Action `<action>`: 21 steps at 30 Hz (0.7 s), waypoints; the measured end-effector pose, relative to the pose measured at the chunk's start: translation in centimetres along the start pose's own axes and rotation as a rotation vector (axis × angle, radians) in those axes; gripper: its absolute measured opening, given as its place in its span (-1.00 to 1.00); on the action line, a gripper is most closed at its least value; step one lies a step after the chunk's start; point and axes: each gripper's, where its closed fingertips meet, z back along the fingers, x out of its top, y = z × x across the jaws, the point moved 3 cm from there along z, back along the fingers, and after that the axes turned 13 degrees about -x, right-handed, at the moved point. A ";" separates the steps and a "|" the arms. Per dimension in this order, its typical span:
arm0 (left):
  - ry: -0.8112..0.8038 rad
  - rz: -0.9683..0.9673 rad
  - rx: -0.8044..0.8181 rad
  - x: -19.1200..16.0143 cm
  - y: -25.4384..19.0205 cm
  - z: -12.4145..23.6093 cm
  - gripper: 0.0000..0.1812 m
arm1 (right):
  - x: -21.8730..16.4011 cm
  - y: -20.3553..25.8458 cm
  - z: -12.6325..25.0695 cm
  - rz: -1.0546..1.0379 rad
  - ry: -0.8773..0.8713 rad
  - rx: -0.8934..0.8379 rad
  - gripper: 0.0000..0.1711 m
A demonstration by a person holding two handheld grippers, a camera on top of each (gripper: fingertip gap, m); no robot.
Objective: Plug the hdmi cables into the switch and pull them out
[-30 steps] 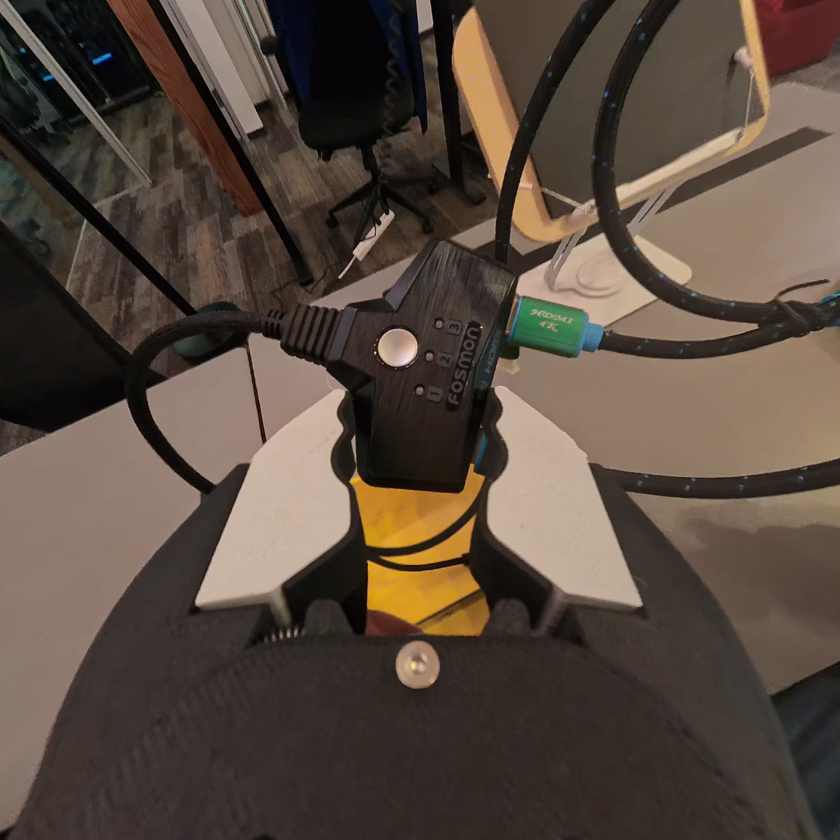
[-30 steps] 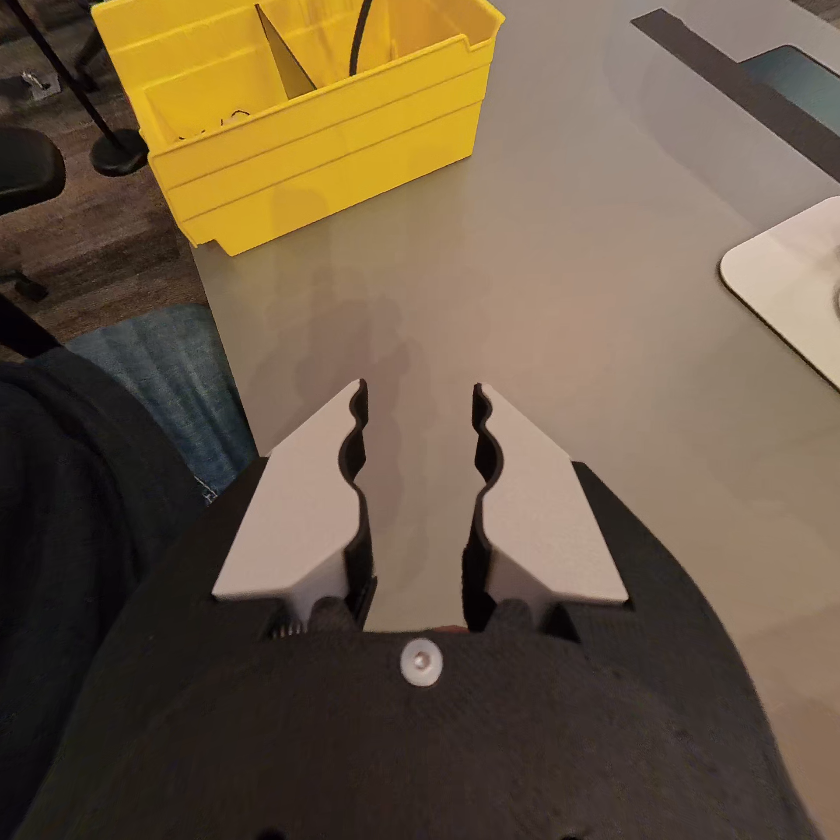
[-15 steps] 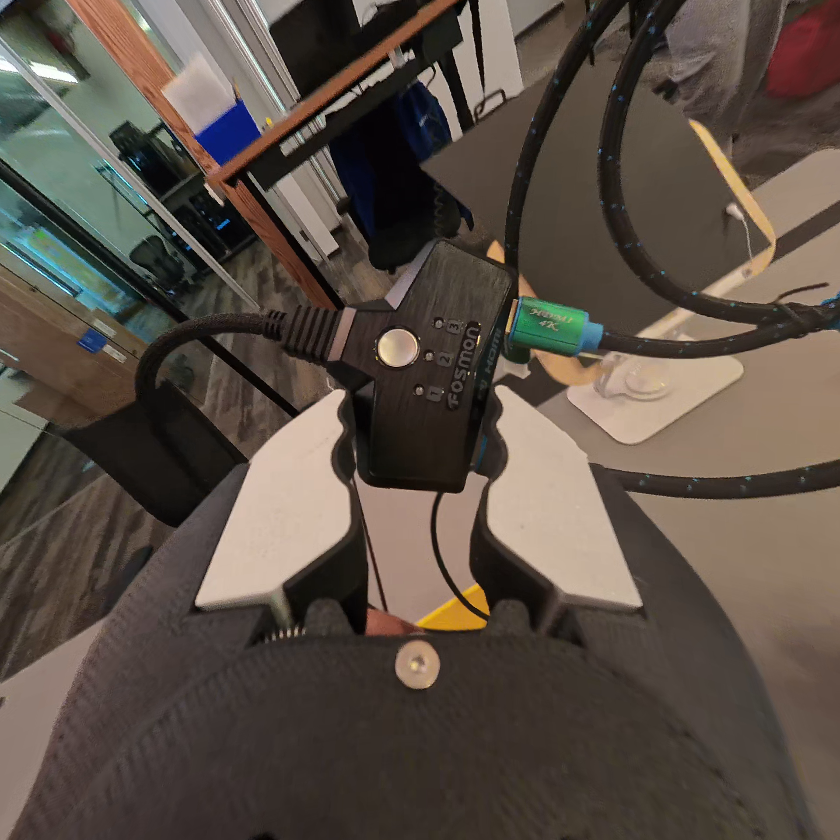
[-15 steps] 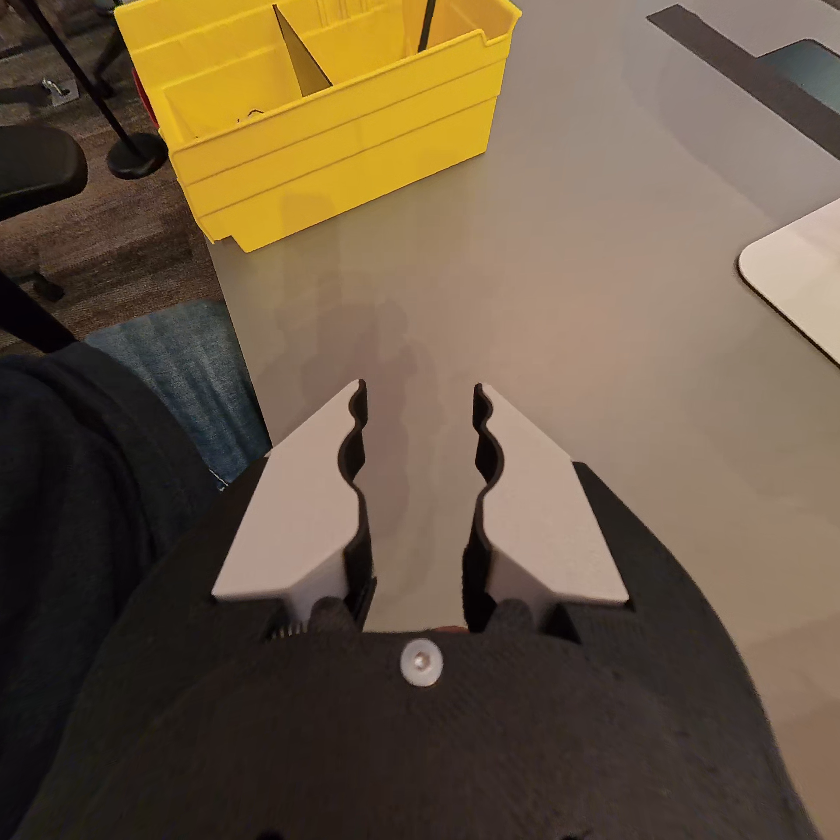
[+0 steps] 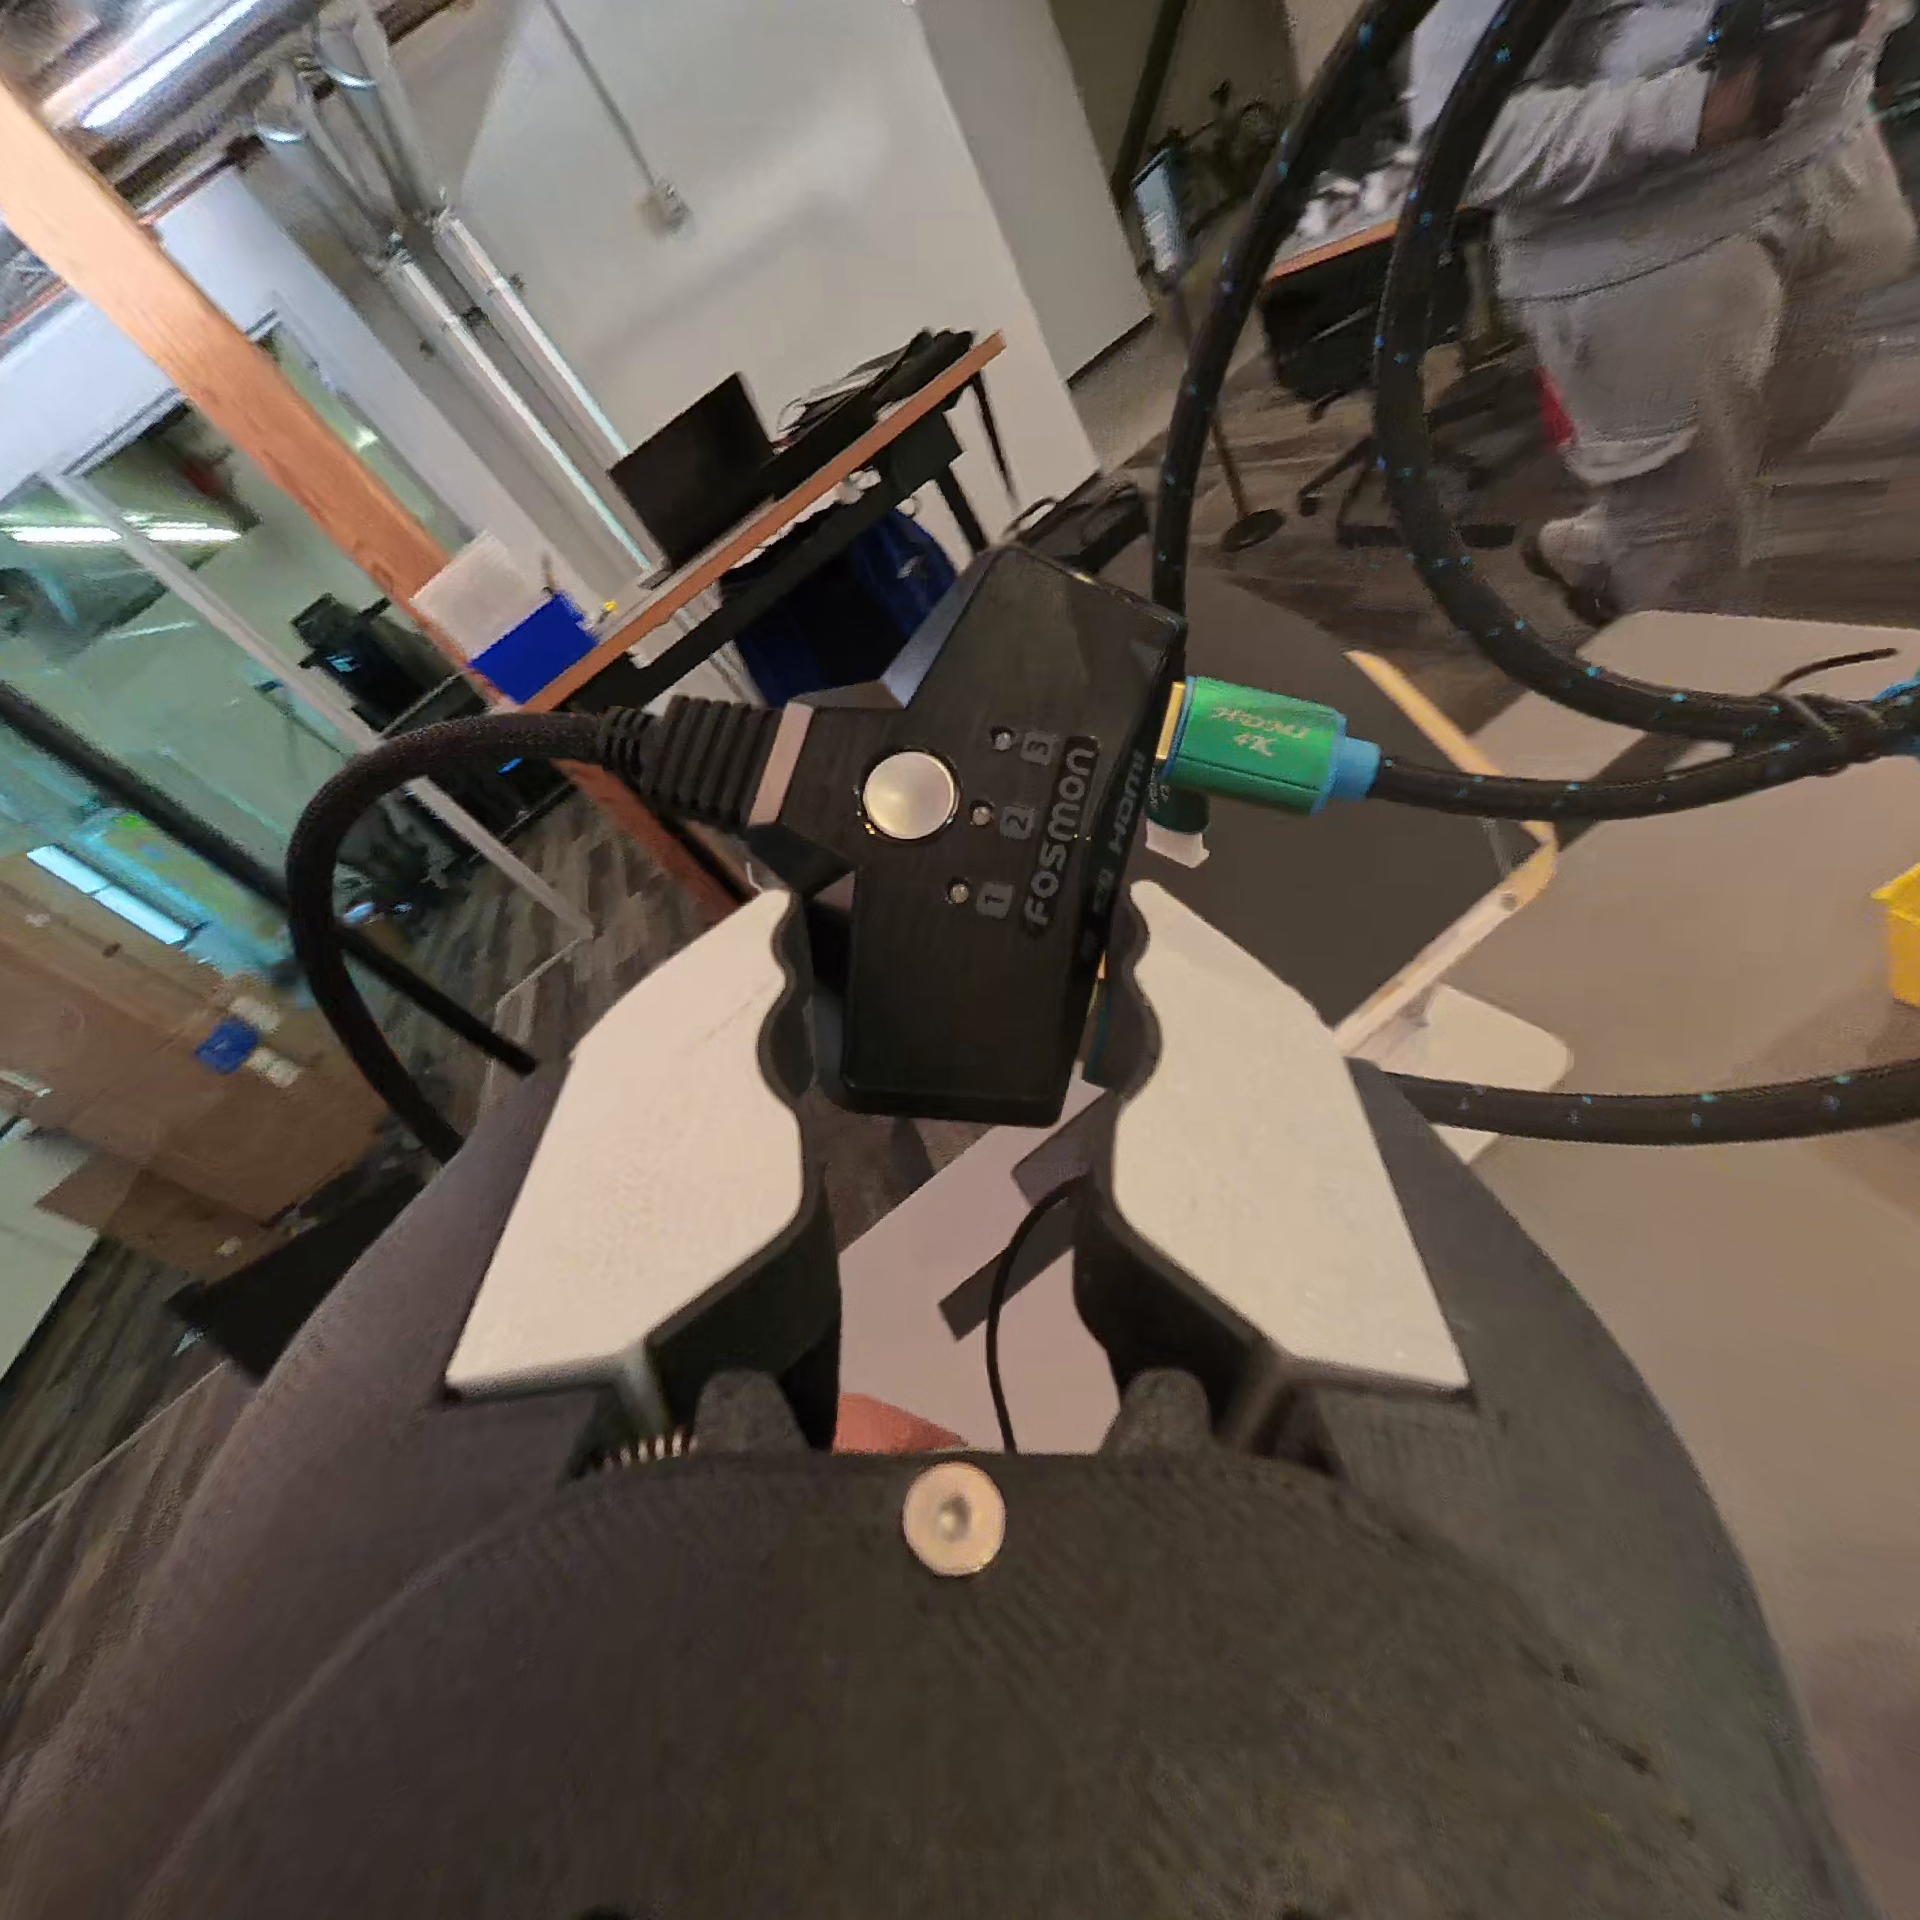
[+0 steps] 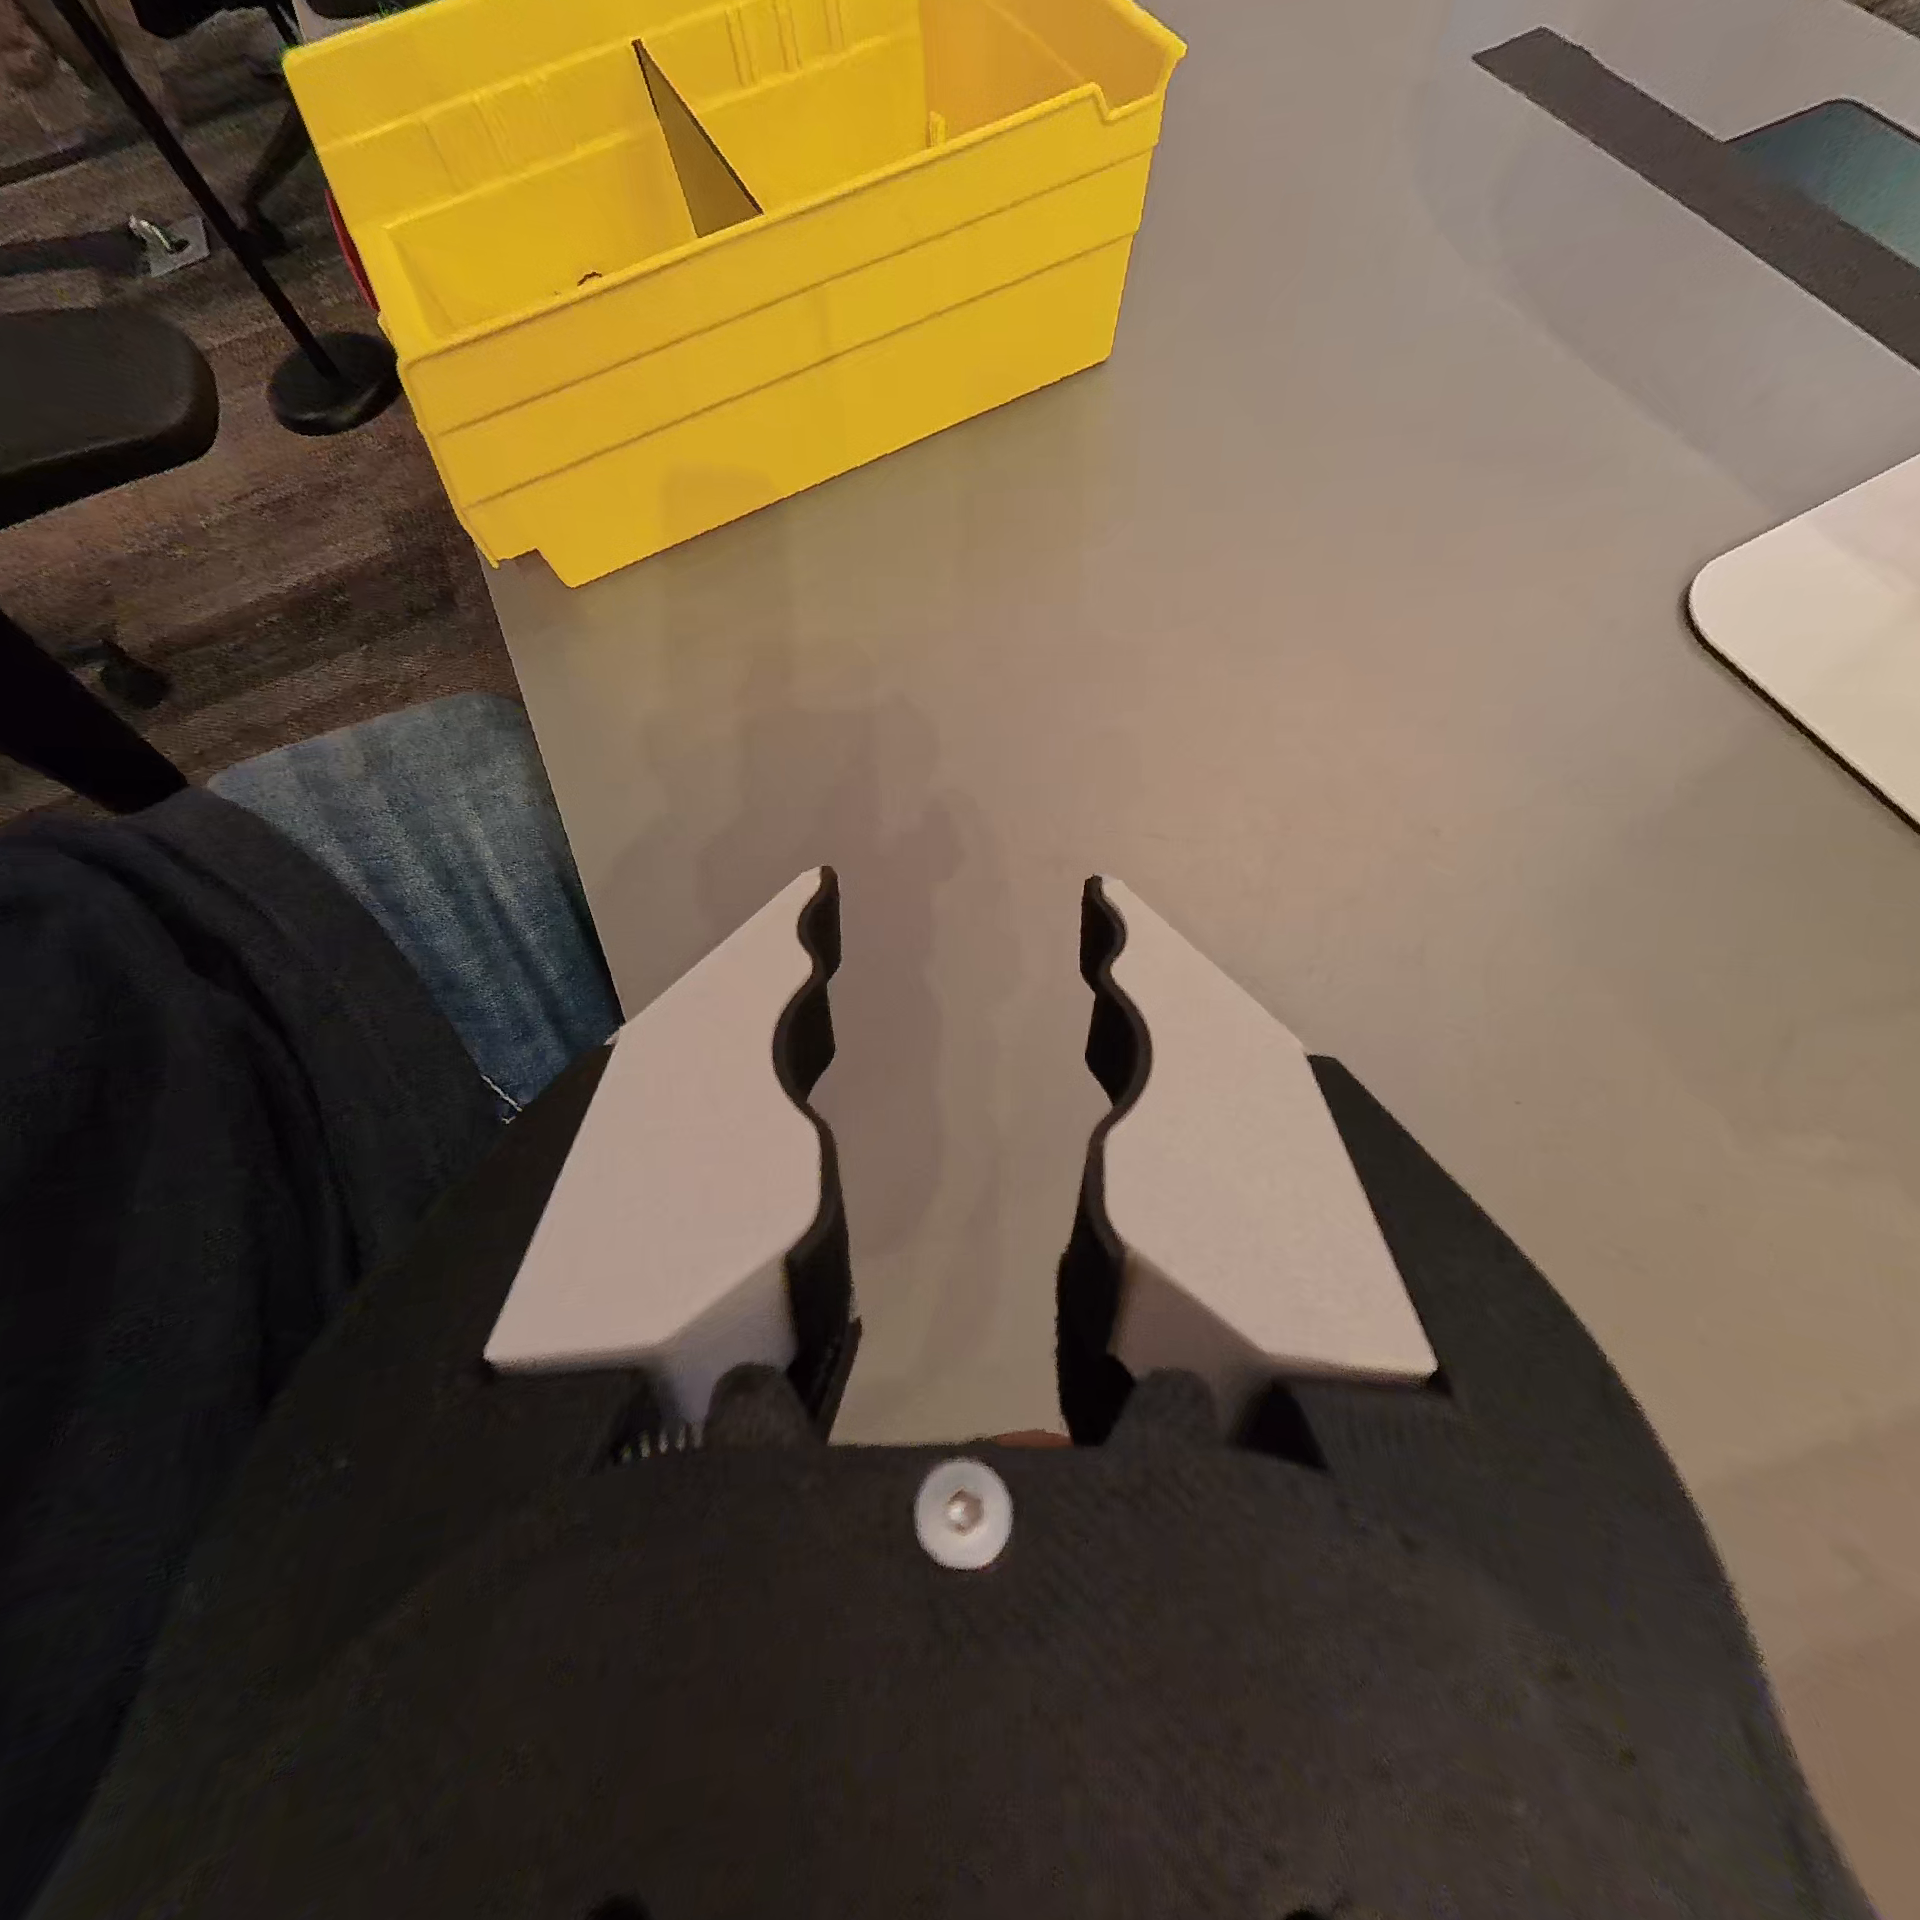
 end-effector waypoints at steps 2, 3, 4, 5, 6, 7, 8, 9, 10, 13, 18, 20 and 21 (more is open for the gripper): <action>-0.008 0.004 -0.064 0.3 -1.8 -1.2 -0.41 | 0.1 -0.1 0.2 0.002 -0.006 -0.005 -0.48; -0.001 0.004 -0.089 0.1 -2.7 -1.8 -0.41 | 0.1 -0.1 0.3 0.001 -0.009 -0.007 -0.48; 0.006 0.001 -0.107 -0.2 -3.5 -2.4 -0.41 | 0.1 -0.2 0.4 0.000 -0.014 -0.009 -0.48; 0.019 0.000 -0.123 -0.7 -4.3 -3.0 -0.41 | 0.2 -0.2 0.5 -0.002 -0.020 -0.009 -0.48; 0.037 0.004 -0.141 -1.5 -5.2 -3.7 -0.41 | 0.3 -0.2 0.7 -0.003 -0.029 -0.009 -0.48; 0.056 0.013 -0.164 -2.5 -6.0 -4.4 -0.41 | 0.4 -0.2 0.8 -0.001 -0.040 -0.007 -0.48; 0.073 0.028 -0.185 -3.6 -6.8 -5.2 -0.41 | 0.6 -0.2 1.0 0.002 -0.052 -0.004 -0.48; 0.091 0.044 -0.205 -4.8 -7.6 -5.9 -0.41 | 0.7 -0.1 1.2 0.004 -0.059 -0.006 -0.48; 0.114 0.057 -0.224 -6.2 -8.4 -6.7 -0.41 | 0.8 0.0 1.4 0.005 -0.063 -0.001 -0.46; 0.171 0.094 -0.258 -10.6 -10.7 -8.9 -0.41 | 1.4 1.0 2.2 0.048 -0.116 0.027 -0.46; 0.284 0.168 -0.336 -17.9 -15.0 -12.2 -0.41 | 3.1 2.9 3.9 0.131 -0.245 0.039 -0.45; 0.327 0.178 -0.352 -20.4 -16.8 -13.3 -0.40 | 4.0 3.4 4.6 0.163 -0.299 0.020 -0.43; 0.346 0.183 -0.363 -21.5 -17.7 -13.7 -0.41 | 4.3 3.5 4.8 0.177 -0.320 -0.001 -0.40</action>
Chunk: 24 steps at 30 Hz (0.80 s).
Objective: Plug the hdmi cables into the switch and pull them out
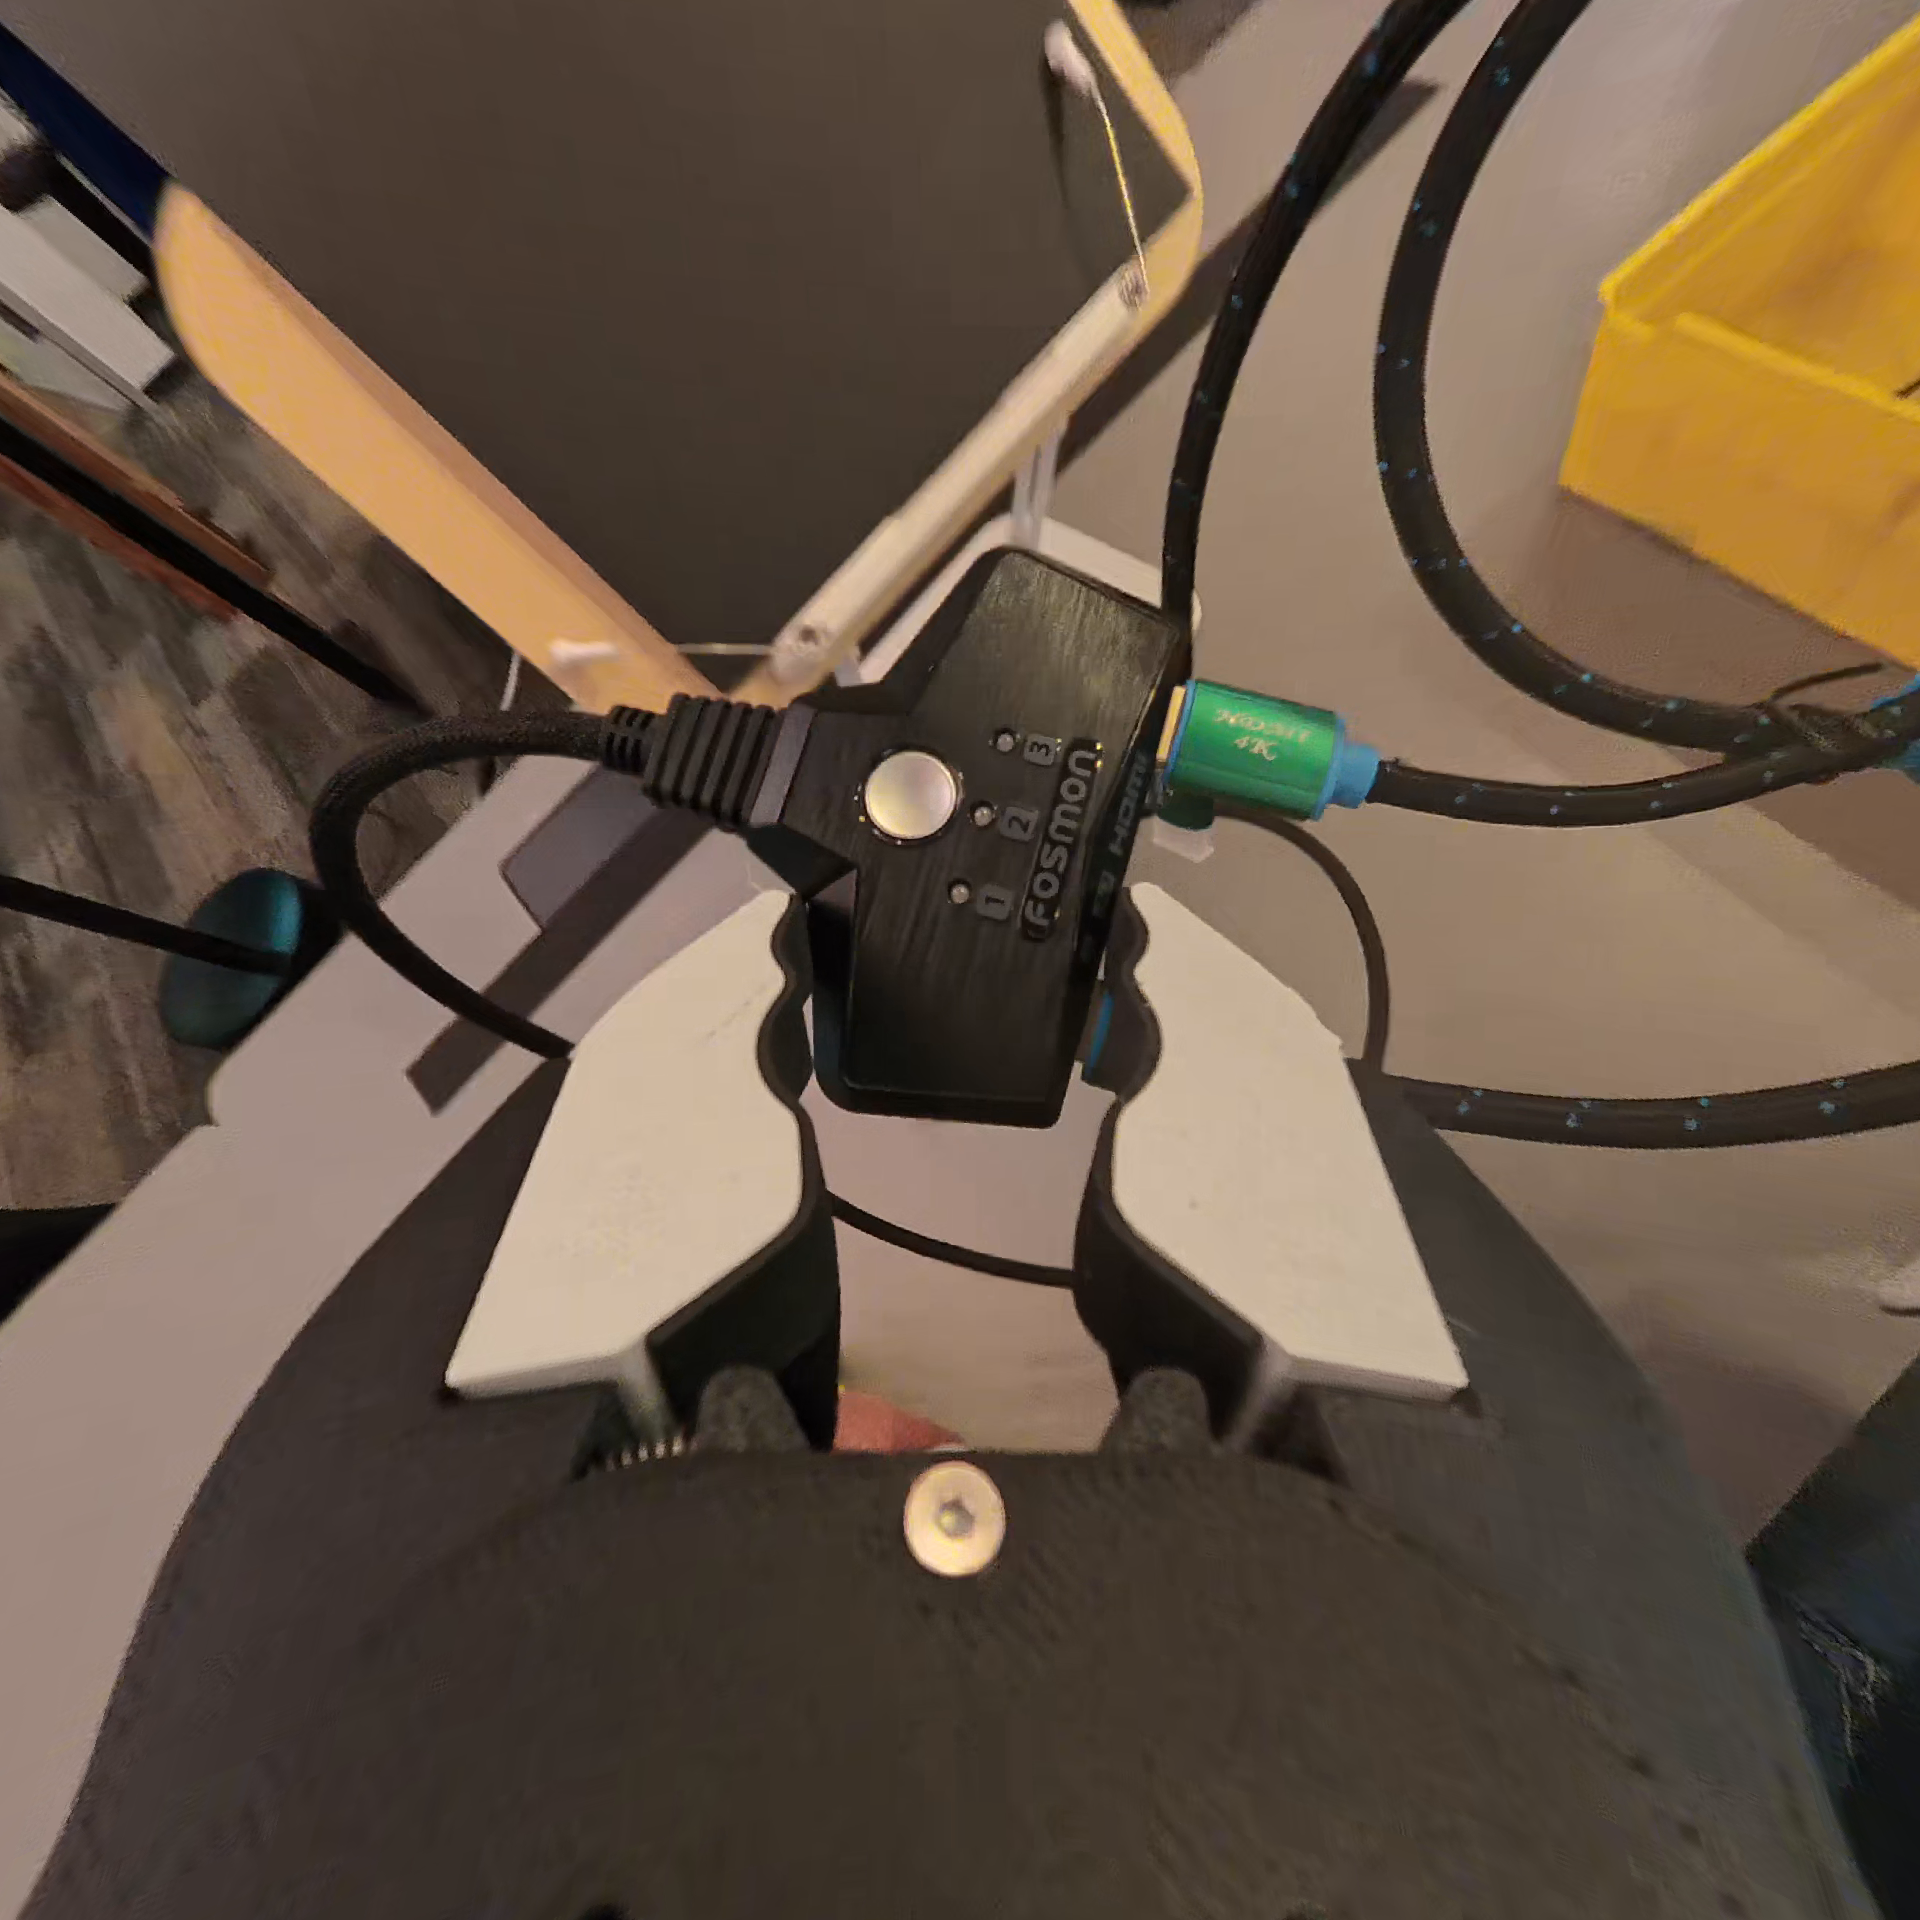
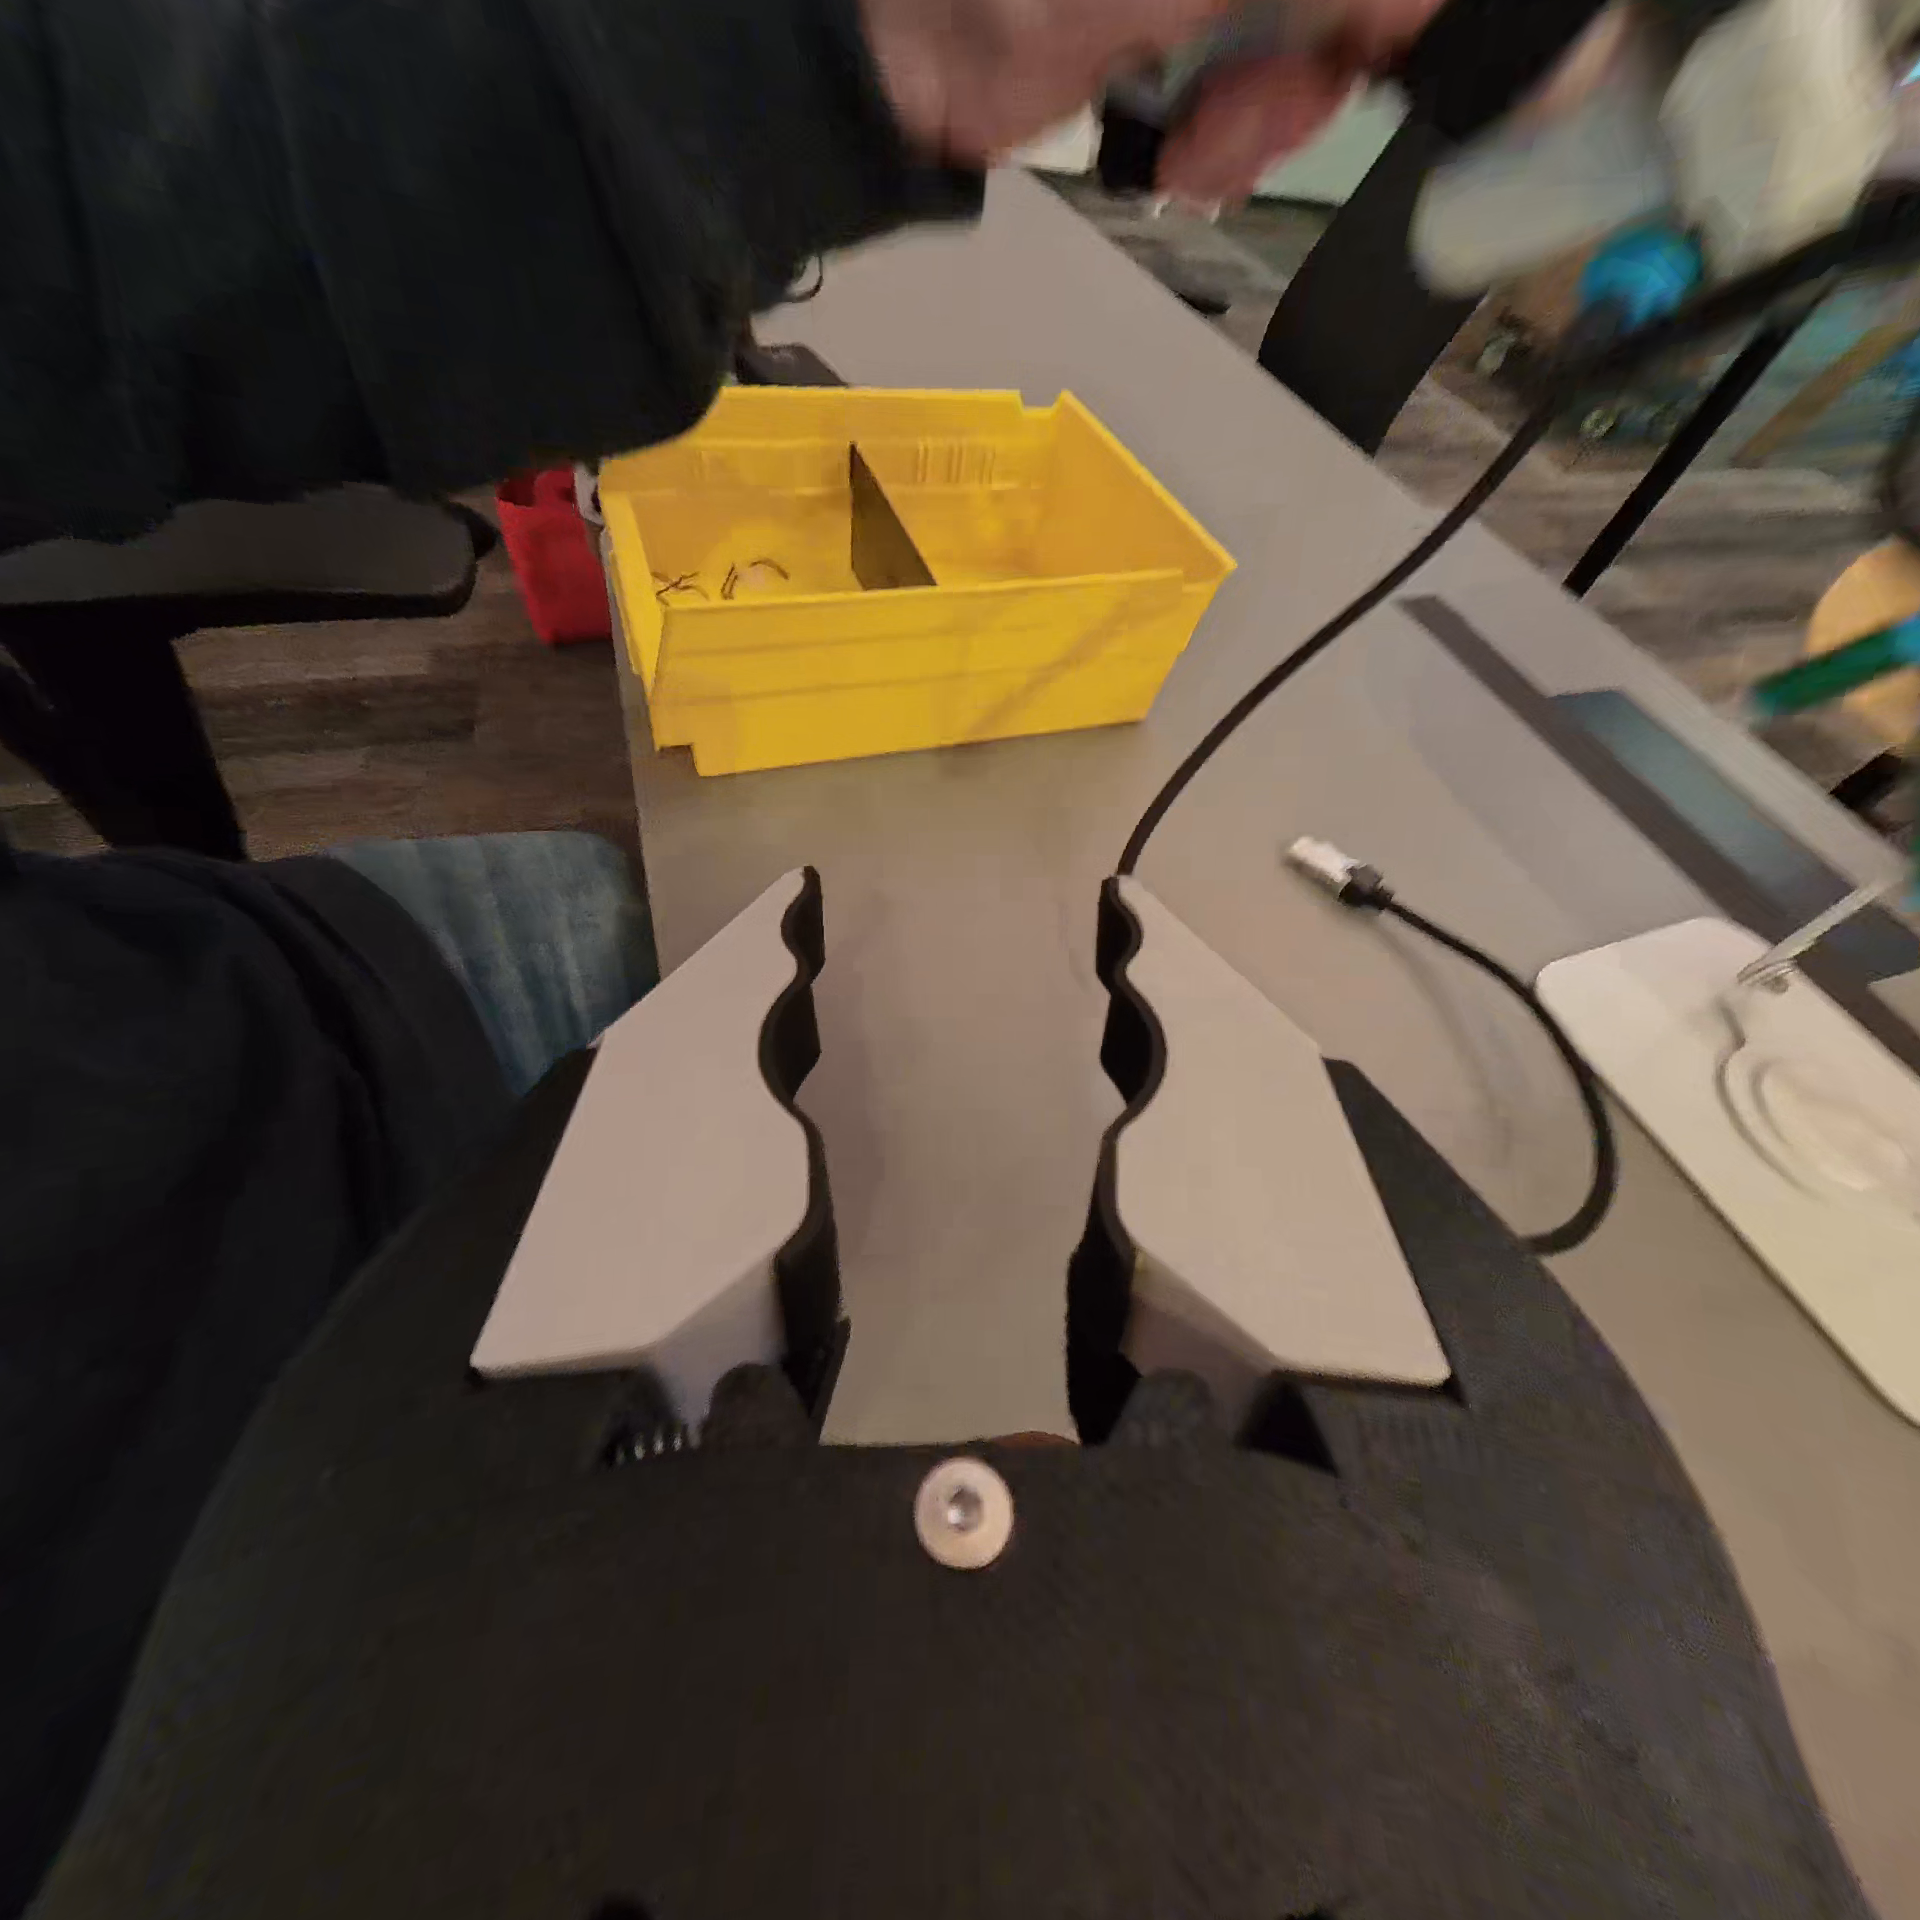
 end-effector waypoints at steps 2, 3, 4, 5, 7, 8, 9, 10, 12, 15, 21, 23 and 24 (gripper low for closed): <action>0.029 0.011 -0.020 -1.7 -0.9 -1.7 -0.41 | 0.7 -0.6 0.0 0.026 -0.038 -0.084 -0.34; 0.038 0.021 -0.026 -2.4 -1.2 -2.3 -0.41 | 1.0 -1.0 0.0 0.039 -0.053 -0.125 -0.30; 0.044 0.032 -0.032 -2.9 -1.5 -2.9 -0.40 | 1.2 -1.3 -0.1 0.050 -0.059 -0.155 -0.26; 0.047 0.044 -0.038 -3.5 -1.7 -3.4 -0.40 | 1.3 -1.6 -0.3 0.057 -0.056 -0.185 -0.22; 0.051 0.075 -0.051 -4.3 -2.1 -4.2 -0.41 | 1.5 -2.1 -0.8 0.077 -0.058 -0.235 -0.17; 0.051 0.091 -0.061 -4.7 -2.4 -4.6 -0.41 | 1.7 -2.2 -1.0 0.104 -0.070 -0.255 -0.19; 0.048 0.104 -0.073 -5.1 -2.6 -5.0 -0.41 | 1.8 -2.2 -1.4 0.130 -0.069 -0.268 -0.21; 0.047 0.117 -0.084 -5.4 -2.9 -5.4 -0.41 | 1.7 -2.3 -1.9 0.152 -0.057 -0.277 -0.24; 0.046 0.140 -0.095 -6.0 -3.3 -6.0 -0.40 | 1.3 -2.8 -2.8 0.176 -0.015 -0.312 -0.26; 0.052 0.162 -0.091 -6.9 -4.0 -6.9 -0.41 | -0.1 -3.7 -4.2 0.257 0.092 -0.391 -0.35; 0.080 0.149 0.004 -8.2 -3.8 -7.8 -0.41 | -2.7 -4.4 -6.4 0.387 0.305 -0.461 -0.38; 0.070 0.150 0.008 -8.2 -4.1 -8.0 -0.41 | -2.7 -3.8 -7.3 0.332 0.295 -0.430 -0.37; 0.071 0.150 0.017 -8.2 -4.1 -8.2 -0.41 | -2.9 -3.8 -7.8 0.279 0.295 -0.418 -0.34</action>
